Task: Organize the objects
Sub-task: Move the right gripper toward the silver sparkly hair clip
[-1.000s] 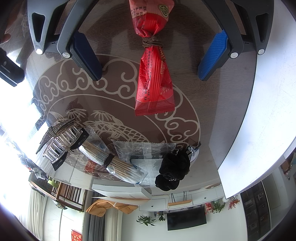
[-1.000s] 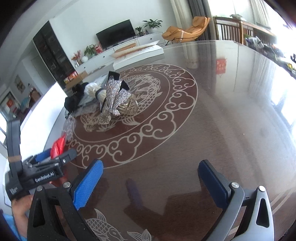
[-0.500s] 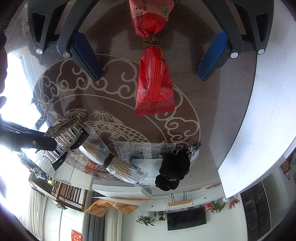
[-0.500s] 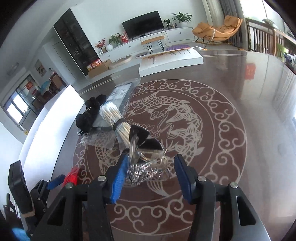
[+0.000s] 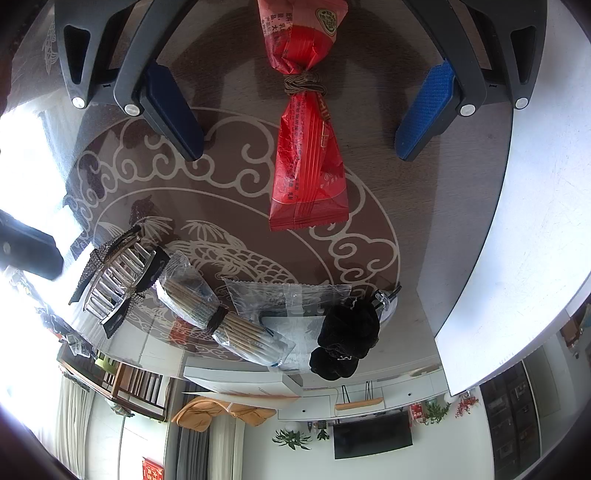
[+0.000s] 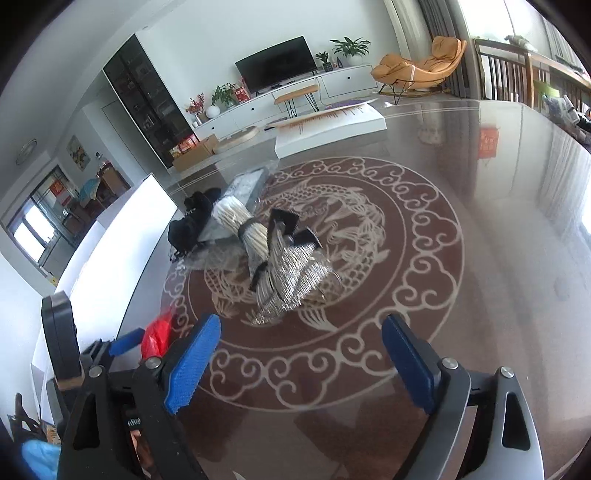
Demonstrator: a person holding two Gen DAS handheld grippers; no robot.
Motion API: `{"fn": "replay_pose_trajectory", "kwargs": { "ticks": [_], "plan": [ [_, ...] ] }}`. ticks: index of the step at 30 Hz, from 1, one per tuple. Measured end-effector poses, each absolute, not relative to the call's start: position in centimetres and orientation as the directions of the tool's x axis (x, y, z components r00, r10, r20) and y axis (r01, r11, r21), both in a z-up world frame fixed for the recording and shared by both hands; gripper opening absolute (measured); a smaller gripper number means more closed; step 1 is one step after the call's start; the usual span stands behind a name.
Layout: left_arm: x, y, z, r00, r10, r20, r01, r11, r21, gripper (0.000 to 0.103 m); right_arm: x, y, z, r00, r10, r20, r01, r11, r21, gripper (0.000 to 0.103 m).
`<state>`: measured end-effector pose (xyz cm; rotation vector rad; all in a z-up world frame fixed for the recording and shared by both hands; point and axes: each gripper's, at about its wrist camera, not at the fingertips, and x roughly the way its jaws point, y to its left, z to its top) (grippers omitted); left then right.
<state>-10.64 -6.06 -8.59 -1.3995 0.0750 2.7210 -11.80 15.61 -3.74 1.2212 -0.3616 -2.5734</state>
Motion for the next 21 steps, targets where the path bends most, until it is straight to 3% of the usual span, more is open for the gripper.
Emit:
{"fn": "replay_pose_trajectory", "kwargs": {
  "ticks": [5,6,7,9,15,21],
  "plan": [
    [-10.6,-6.1,-8.6,-0.579,0.049,-0.814,-0.094,-0.996,0.007,0.103,-16.3,11.7,-3.4,-0.587,-0.302,-0.752,0.166,-0.953,0.253,0.090],
    [-10.6,-6.1,-8.6,-0.579,0.049,-0.814,-0.094,-0.996,0.007,0.103,-16.5,11.4,-3.4,-0.589,-0.304,-0.748,0.183,-0.953,0.243,0.084],
    [-10.7,-6.1,-8.6,-0.579,0.049,-0.814,-0.094,-0.996,0.007,0.103,-16.5,11.1,-3.4,-0.593,-0.300,-0.747,0.199,-0.954,0.226,0.062],
    [-10.7,-6.1,-8.6,-0.579,0.049,-0.814,-0.094,-0.996,0.007,0.103,-16.2,11.0,-3.9,-0.570,-0.299,-0.766,0.218,-0.953,0.210,0.039],
    [-10.7,-6.1,-8.6,-0.579,0.049,-0.814,-0.094,-0.996,0.007,0.103,-11.1,13.3,-5.0,-0.592,-0.342,-0.730,0.227,-0.940,0.256,0.031],
    [-10.6,-6.1,-8.6,-0.579,0.055,-0.813,-0.095,-0.995,0.001,0.103,-4.9,17.5,-6.0,-0.584,-0.380,-0.717,0.180,-0.922,0.342,0.031]
  ]
}}
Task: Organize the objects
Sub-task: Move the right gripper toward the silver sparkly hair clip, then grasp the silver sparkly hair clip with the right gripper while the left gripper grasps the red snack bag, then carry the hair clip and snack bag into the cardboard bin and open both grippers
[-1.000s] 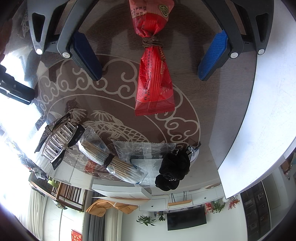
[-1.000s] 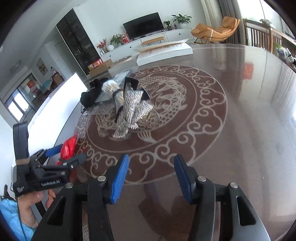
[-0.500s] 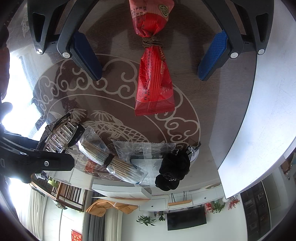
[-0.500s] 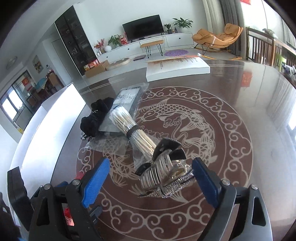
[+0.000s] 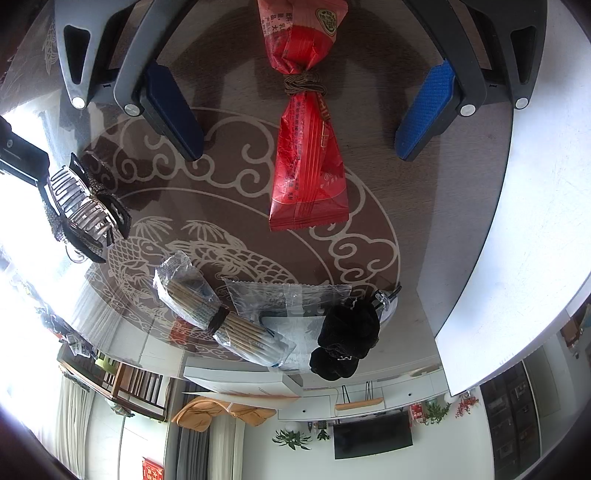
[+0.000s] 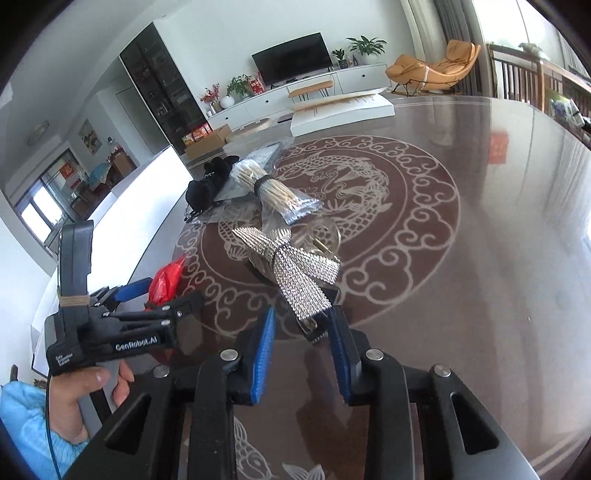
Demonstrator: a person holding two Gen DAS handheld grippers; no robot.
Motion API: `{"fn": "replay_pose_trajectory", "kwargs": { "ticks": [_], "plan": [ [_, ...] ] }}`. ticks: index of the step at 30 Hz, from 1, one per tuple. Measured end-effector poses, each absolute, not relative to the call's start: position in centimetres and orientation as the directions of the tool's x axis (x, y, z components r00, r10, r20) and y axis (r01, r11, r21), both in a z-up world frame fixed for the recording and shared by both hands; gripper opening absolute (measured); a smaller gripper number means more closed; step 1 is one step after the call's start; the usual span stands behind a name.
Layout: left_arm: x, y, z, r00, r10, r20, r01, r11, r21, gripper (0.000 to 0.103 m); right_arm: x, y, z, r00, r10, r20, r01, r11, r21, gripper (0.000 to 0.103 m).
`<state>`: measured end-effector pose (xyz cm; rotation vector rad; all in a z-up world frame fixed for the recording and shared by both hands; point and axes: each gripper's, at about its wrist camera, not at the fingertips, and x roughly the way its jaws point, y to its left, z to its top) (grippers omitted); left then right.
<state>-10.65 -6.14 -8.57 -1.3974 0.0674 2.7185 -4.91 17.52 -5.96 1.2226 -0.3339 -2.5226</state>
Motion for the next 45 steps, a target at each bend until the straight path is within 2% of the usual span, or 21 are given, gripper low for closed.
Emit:
{"fn": "replay_pose_trajectory", "kwargs": {
  "ticks": [2,4,6,7,8,9,10,11,12,13,17,18,19,20,24,30,34,37,41,43,45],
  "plan": [
    [-10.6,-6.3,-8.5,-0.569,0.072,-0.819,-0.125,-0.992,0.000,0.103,-3.6,19.4,-6.1,-0.573,-0.376,-0.728,0.143,-0.921,0.363,0.040],
    [-10.5,-6.4,-8.4,-0.547,0.102,-0.831,-0.177,-0.984,-0.004,0.103,-2.7,21.1,-6.0,-0.568,-0.361,-0.739,0.093,-0.921,0.378,0.077],
    [-10.2,-6.9,-8.1,-0.540,0.141,-0.830,-0.200,-0.979,-0.036,0.103,-2.3,22.1,-5.4,-0.587,-0.340,-0.734,0.061,-0.923,0.379,0.086],
    [-10.0,-7.2,-8.0,-0.538,0.165,-0.827,-0.209,-0.976,-0.058,0.103,-2.3,22.1,-5.0,-0.595,-0.328,-0.734,0.076,-0.932,0.355,0.086],
    [-9.8,-7.3,-7.8,-0.542,0.180,-0.821,-0.218,-0.973,-0.070,0.096,-2.6,21.5,-4.5,-0.595,-0.314,-0.740,0.106,-0.943,0.315,0.086],
    [-9.5,-7.4,-7.5,-0.555,0.178,-0.813,-0.227,-0.972,-0.058,0.072,-3.1,20.7,-4.1,-0.591,-0.303,-0.747,0.147,-0.952,0.270,0.086],
    [-9.3,-7.3,-7.4,-0.563,0.164,-0.810,-0.235,-0.972,-0.034,0.062,-3.7,19.5,-3.8,-0.586,-0.296,-0.754,0.191,-0.955,0.227,0.087],
    [-9.2,-7.3,-7.3,-0.565,0.161,-0.809,-0.245,-0.969,-0.022,0.042,-4.5,18.4,-3.5,-0.576,-0.296,-0.762,0.236,-0.953,0.191,0.089],
    [-9.0,-7.3,-7.1,-0.562,0.177,-0.808,-0.253,-0.967,-0.036,0.022,-5.4,17.3,-3.5,-0.556,-0.300,-0.775,0.283,-0.945,0.163,0.095],
    [-8.9,-7.5,-7.1,-0.554,0.203,-0.808,-0.256,-0.964,-0.067,0.022,-6.5,16.4,-3.8,-0.528,-0.303,-0.793,0.318,-0.937,0.146,0.096],
    [-7.4,-8.3,-7.0,-0.566,0.247,-0.786,-0.225,-0.964,-0.141,0.020,-11.1,14.0,-5.7,-0.434,-0.287,-0.854,0.334,-0.932,0.143,0.096],
    [-6.9,-8.4,-7.0,-0.570,0.258,-0.780,-0.218,-0.963,-0.160,0.020,-11.9,13.7,-6.1,-0.428,-0.288,-0.857,0.333,-0.932,0.147,0.082],
    [-6.4,-8.5,-7.1,-0.572,0.271,-0.774,-0.212,-0.961,-0.180,0.020,-12.3,13.5,-6.4,-0.429,-0.305,-0.850,0.337,-0.927,0.163,0.054],
    [-5.7,-8.5,-7.1,-0.580,0.283,-0.764,-0.208,-0.958,-0.196,0.020,-12.7,13.5,-6.6,-0.419,-0.316,-0.851,0.327,-0.927,0.183,0.046],
    [-3.1,-9.0,-5.1,-0.639,0.341,-0.690,-0.227,-0.940,-0.254,0.019,-10.5,13.4,-5.0,-0.458,-0.355,-0.815,0.355,-0.913,0.199,0.046],
    [1.6,-11.6,1.4,-0.744,0.419,-0.521,-0.262,-0.900,-0.349,0.019,-6.8,11.0,-0.1,-0.490,-0.412,-0.768,0.414,-0.885,0.212,0.046],
    [4.7,-16.1,6.3,-0.831,0.393,-0.393,-0.233,-0.889,-0.394,0.019,-5.5,6.1,4.2,-0.494,-0.488,-0.719,0.507,-0.834,0.218,0.046],
    [6.4,-20.5,9.2,-0.888,0.320,-0.330,-0.172,-0.897,-0.406,0.019,-4.7,1.2,7.0,-0.467,-0.565,-0.680,0.584,-0.775,0.242,0.046],
    [7.7,-26.8,11.5,-0.923,0.199,-0.328,-0.056,-0.916,-0.397,0.019,-4.1,-5.5,8.9,-0.381,-0.656,-0.651,0.667,-0.683,0.297,0.046],
    [7.7,-29.7,11.7,-0.919,0.132,-0.371,0.018,-0.927,-0.375,0.019,-3.9,-9.0,9.0,-0.340,-0.672,-0.658,0.702,-0.647,0.298,0.046],
    [6.9,-32.2,11.1,-0.885,0.088,-0.457,0.085,-0.935,-0.344,0.019,-3.8,-12.5,8.2,-0.287,-0.679,-0.676,0.728,-0.613,0.306,0.046]
  ]
}}
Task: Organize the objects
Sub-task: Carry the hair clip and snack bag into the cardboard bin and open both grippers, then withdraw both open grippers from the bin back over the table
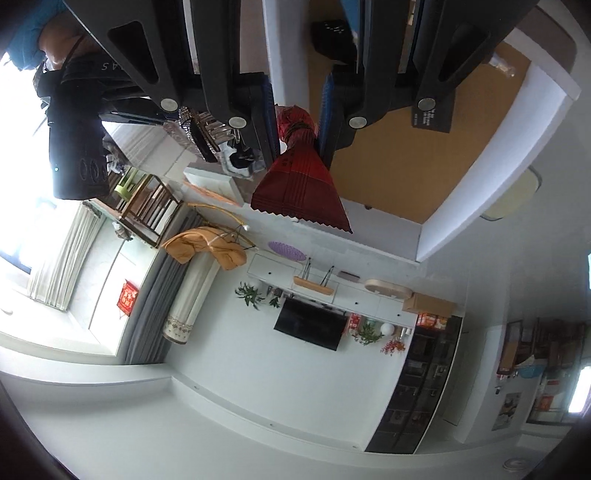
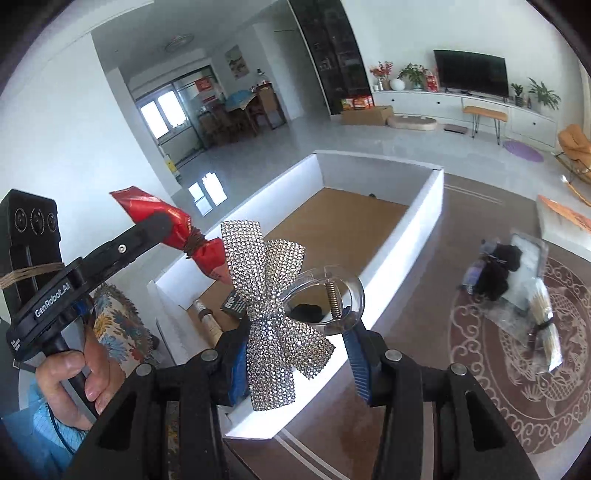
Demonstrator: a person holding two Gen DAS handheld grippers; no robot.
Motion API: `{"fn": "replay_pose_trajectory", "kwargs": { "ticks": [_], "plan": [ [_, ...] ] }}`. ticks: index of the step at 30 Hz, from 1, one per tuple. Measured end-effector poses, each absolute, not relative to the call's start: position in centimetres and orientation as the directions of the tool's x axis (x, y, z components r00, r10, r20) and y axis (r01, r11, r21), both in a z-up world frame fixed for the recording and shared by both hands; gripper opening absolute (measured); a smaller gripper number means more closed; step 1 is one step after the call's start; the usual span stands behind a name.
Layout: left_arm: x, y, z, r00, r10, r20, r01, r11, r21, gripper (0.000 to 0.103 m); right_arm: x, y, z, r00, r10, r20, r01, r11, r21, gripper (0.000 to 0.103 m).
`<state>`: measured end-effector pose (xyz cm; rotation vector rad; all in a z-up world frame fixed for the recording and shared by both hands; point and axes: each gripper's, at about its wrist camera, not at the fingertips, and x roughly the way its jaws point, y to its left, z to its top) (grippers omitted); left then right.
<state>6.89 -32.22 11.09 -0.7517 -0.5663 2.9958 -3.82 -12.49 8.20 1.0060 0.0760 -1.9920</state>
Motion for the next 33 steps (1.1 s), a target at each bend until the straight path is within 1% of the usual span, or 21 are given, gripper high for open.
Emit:
{"fn": "replay_pose_trajectory", "kwargs": {
  "ticks": [2,3,4,5,6,7,8,10,11,12,13,14,16,19,20,21,24,26,27,29,33],
  "plan": [
    [5.2,-34.5,9.5,-0.828,0.044,-0.560,0.159,-0.937,-0.310,0.021,-3.8,-15.7,6.6,-0.224,-0.673,-0.705,0.747,-0.583,0.320,0.047],
    [4.1,-35.4,8.4,-0.789,0.010,-0.614,0.206,-0.937,-0.281,0.023,-4.0,-17.1,5.6,-0.189,-0.661,-0.726,0.750,-0.574,0.328,0.049],
    [3.2,-36.3,7.2,-0.758,-0.017,-0.652,0.243,-0.935,-0.258,0.026,-4.2,-18.2,4.6,-0.161,-0.651,-0.742,0.747,-0.572,0.339,0.056],
    [2.2,-37.2,6.0,-0.731,-0.035,-0.681,0.273,-0.930,-0.244,0.041,-4.4,-18.8,3.8,-0.150,-0.641,-0.753,0.739,-0.579,0.345,0.060],
    [1.3,-37.8,4.8,-0.706,-0.055,-0.706,0.306,-0.923,-0.235,0.062,-4.5,-19.0,3.4,-0.161,-0.636,-0.754,0.730,-0.591,0.343,0.062],
    [0.7,-38.4,3.9,-0.688,-0.078,-0.721,0.343,-0.911,-0.228,0.069,-4.5,-18.7,3.2,-0.179,-0.639,-0.748,0.720,-0.603,0.343,0.063],
    [0.7,-38.9,3.3,-0.682,-0.101,-0.724,0.374,-0.899,-0.227,0.071,-4.5,-17.9,3.1,-0.194,-0.647,-0.737,0.714,-0.608,0.346,0.065],
    [0.7,-39.0,2.6,-0.686,-0.122,-0.717,0.408,-0.881,-0.241,0.071,-4.3,-15.7,3.3,-0.257,-0.643,-0.721,0.709,-0.633,0.312,0.079],
    [0.8,-38.7,2.5,-0.698,-0.124,-0.706,0.414,-0.874,-0.256,0.071,-4.2,-14.3,3.3,-0.309,-0.626,-0.716,0.703,-0.657,0.272,0.083],
    [1.0,-38.3,2.5,-0.710,-0.124,-0.693,0.413,-0.870,-0.268,0.073,-4.1,-12.7,3.2,-0.362,-0.606,-0.709,0.692,-0.684,0.231,0.091],
    [0.7,-37.7,2.6,-0.720,-0.119,-0.683,0.406,-0.871,-0.276,0.074,-4.1,-10.9,2.9,-0.417,-0.577,-0.702,0.672,-0.716,0.190,0.096],
    [0.7,-36.7,2.6,-0.729,-0.105,-0.676,0.390,-0.876,-0.284,0.074,-4.0,-9.0,2.2,-0.473,-0.540,-0.696,0.642,-0.752,0.147,0.098],
    [0.4,-34.3,3.0,-0.750,-0.044,-0.660,0.319,-0.898,-0.303,0.074,-4.0,-5.0,0.0,-0.566,-0.447,-0.693,0.565,-0.822,0.069,0.099],
    [0.0,-29.0,4.0,-0.764,0.068,-0.641,0.176,-0.935,-0.309,0.075,-4.6,0.9,-3.7,-0.625,-0.284,-0.727,0.425,-0.905,-0.012,0.099],
    [0.0,-27.0,4.2,-0.762,0.110,-0.638,0.126,-0.942,-0.312,0.077,-4.9,2.7,-4.8,-0.632,-0.237,-0.738,0.383,-0.923,-0.032,0.099],
    [-0.2,-24.9,4.3,-0.756,0.156,-0.636,0.075,-0.944,-0.321,0.083,-5.3,4.4,-5.4,-0.639,-0.191,-0.746,0.341,-0.939,-0.052,0.099],
    [-0.2,-18.4,4.0,-0.710,0.304,-0.636,-0.063,-0.926,-0.372,0.098,-6.1,8.5,-6.9,-0.654,-0.087,-0.752,0.230,-0.969,-0.088,0.099],
    [-0.7,-14.4,2.9,-0.658,0.369,-0.657,-0.127,-0.914,-0.386,0.102,-6.2,10.3,-7.5,-0.655,-0.032,-0.755,0.175,-0.978,-0.110,0.099],
    [-1.1,-12.6,2.0,-0.636,0.377,-0.673,-0.144,-0.915,-0.376,0.102,-6.3,10.9,-7.8,-0.655,-0.014,-0.755,0.156,-0.981,-0.117,0.099],
    [-2.2,-9.7,-0.2,-0.611,0.352,-0.709,-0.152,-0.931,-0.331,0.102,-6.3,11.7,-7.9,-0.645,0.007,-0.764,0.128,-0.985,-0.116,0.099],
    [-4.9,-7.6,-4.8,-0.594,0.232,-0.770,-0.091,-0.971,-0.223,0.102,-5.4,12.8,-7.4,-0.648,-0.011,-0.762,0.107,-0.991,-0.076,0.099]
  ]
}}
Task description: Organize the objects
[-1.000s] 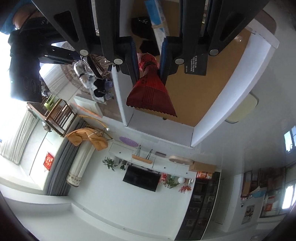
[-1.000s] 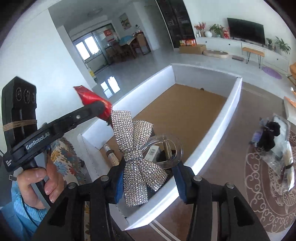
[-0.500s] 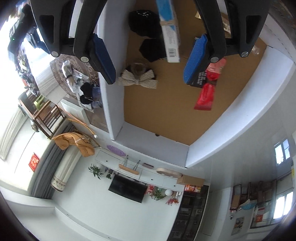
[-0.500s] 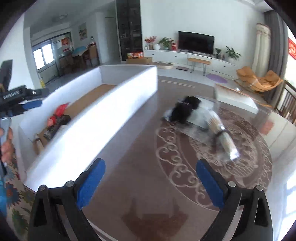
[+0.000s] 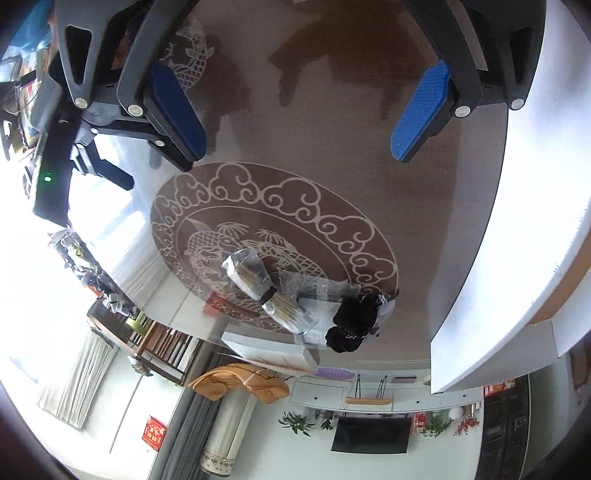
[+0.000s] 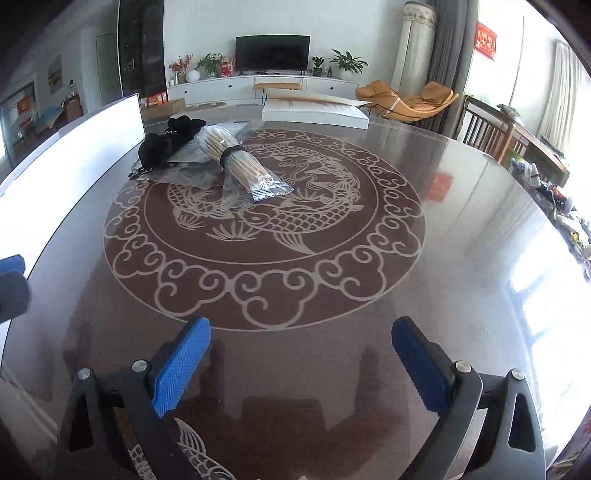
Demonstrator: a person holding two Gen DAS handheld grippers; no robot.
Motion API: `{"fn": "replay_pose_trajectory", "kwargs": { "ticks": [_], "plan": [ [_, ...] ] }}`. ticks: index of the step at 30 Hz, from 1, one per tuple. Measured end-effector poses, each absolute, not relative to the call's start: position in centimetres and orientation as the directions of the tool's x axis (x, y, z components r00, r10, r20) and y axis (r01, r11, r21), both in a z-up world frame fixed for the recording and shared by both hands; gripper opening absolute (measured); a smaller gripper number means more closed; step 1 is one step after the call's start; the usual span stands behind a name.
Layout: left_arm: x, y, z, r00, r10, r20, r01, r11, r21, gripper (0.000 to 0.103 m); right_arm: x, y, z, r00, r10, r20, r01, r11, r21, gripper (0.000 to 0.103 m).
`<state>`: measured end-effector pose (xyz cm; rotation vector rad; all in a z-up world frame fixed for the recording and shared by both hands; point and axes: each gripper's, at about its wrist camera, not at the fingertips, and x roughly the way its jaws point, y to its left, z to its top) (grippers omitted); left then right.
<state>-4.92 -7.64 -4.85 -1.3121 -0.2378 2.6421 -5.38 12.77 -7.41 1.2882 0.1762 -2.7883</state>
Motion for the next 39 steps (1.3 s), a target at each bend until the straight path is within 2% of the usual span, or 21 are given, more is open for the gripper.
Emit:
{"fn": "replay_pose_trajectory", "kwargs": {
  "ticks": [6,11,15,25,39],
  "plan": [
    [-7.4,-7.5,-7.8,-0.582,0.159,-0.797,-0.040,-0.985,-0.167,0.102,-5.1,11.3,-7.8,-0.633,0.017,-0.774,0.133,-0.982,-0.130,0.099],
    [-7.9,-7.3,-8.3,-0.588,0.106,-0.802,-0.055,-0.994,-0.091,0.102,-5.5,12.1,-8.1,-0.612,-0.027,-0.791,0.132,-0.989,-0.069,0.100],
    [-8.2,-7.7,-8.5,-0.588,0.104,-0.802,-0.043,-0.994,-0.097,0.102,-5.9,12.7,-8.3,-0.589,-0.068,-0.805,0.126,-0.992,-0.008,0.100],
    [-8.5,-6.4,-9.0,-0.581,0.025,-0.813,-0.048,-0.999,0.003,0.103,-5.9,12.5,-8.4,-0.583,-0.072,-0.809,0.131,-0.991,-0.007,0.103],
    [-8.5,-6.5,-9.1,-0.581,0.028,-0.813,-0.050,-0.999,0.001,0.103,-5.9,12.5,-8.5,-0.584,-0.071,-0.809,0.131,-0.991,-0.007,0.103]
  ]
}}
